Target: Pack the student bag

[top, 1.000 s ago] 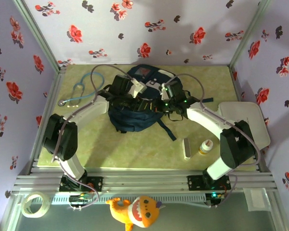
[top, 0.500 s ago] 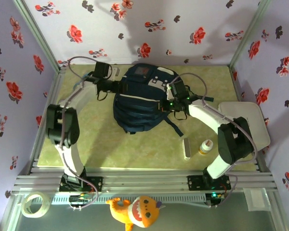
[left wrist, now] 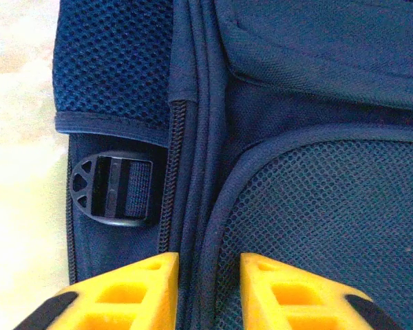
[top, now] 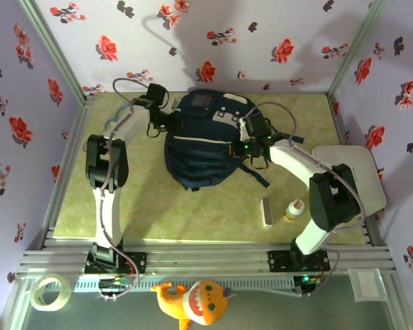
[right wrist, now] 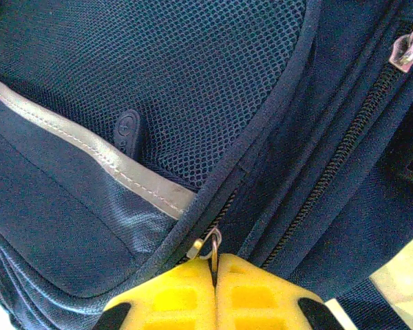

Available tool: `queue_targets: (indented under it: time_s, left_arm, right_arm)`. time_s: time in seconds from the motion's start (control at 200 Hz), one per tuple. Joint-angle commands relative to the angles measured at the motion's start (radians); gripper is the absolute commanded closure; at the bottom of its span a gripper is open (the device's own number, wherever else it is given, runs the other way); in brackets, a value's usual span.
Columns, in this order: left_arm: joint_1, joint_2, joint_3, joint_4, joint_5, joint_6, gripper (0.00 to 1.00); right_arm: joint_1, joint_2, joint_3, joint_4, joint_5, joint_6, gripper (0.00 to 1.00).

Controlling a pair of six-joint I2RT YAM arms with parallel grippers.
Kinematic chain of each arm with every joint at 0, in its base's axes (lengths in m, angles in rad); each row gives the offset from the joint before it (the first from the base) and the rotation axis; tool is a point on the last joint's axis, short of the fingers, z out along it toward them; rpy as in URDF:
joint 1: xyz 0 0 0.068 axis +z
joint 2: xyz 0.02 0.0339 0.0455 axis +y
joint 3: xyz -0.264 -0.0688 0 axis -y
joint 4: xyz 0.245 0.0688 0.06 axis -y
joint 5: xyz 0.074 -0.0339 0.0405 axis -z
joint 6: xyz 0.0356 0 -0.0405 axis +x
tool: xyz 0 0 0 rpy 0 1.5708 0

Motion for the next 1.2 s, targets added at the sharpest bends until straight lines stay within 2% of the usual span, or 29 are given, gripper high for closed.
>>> queue_targets:
  time_s: [0.0, 0.05, 0.205, 0.38, 0.495, 0.625, 0.835, 1.08, 1.195]
  left_arm:
    - [-0.011, 0.013, 0.018, -0.042, 0.1, -0.004, 0.88]
    - [-0.009, 0.001, 0.003, -0.032, 0.1, -0.01, 1.0]
    - [0.01, -0.151, -0.195, 0.137, 0.063, -0.101, 1.0]
    - [0.031, -0.37, -0.448, 0.313, 0.006, -0.256, 1.0]
    - [0.031, -0.442, -0.549, 0.396, -0.06, -0.379, 1.0]
    - [0.031, -0.449, -0.575, 0.445, -0.118, -0.492, 1.0]
    - [0.032, -0.442, -0.575, 0.473, -0.196, -0.592, 1.0]
    - [0.001, -0.426, -0.569, 0.487, -0.198, -0.621, 1.0]
    - [-0.011, -0.429, -0.589, 0.511, -0.198, -0.654, 1.0]
  right_arm:
    - [-0.01, 0.035, 0.049, 0.011, 0.049, -0.036, 1.0]
    - [-0.01, 0.047, 0.06, 0.009, 0.057, -0.051, 1.0]
    - [-0.009, 0.09, 0.121, -0.006, 0.077, -0.114, 1.0]
    - [-0.008, 0.132, 0.192, -0.013, 0.008, -0.194, 1.0]
    - [-0.005, 0.109, 0.167, -0.03, -0.007, -0.259, 1.0]
    - [-0.006, 0.051, 0.083, -0.028, -0.007, -0.318, 1.0]
    - [0.013, -0.034, -0.016, -0.021, -0.033, -0.368, 1.0]
    - [0.128, -0.037, -0.034, -0.027, 0.011, -0.34, 1.0]
    - [0.185, -0.021, -0.036, 0.019, 0.054, -0.262, 1.0]
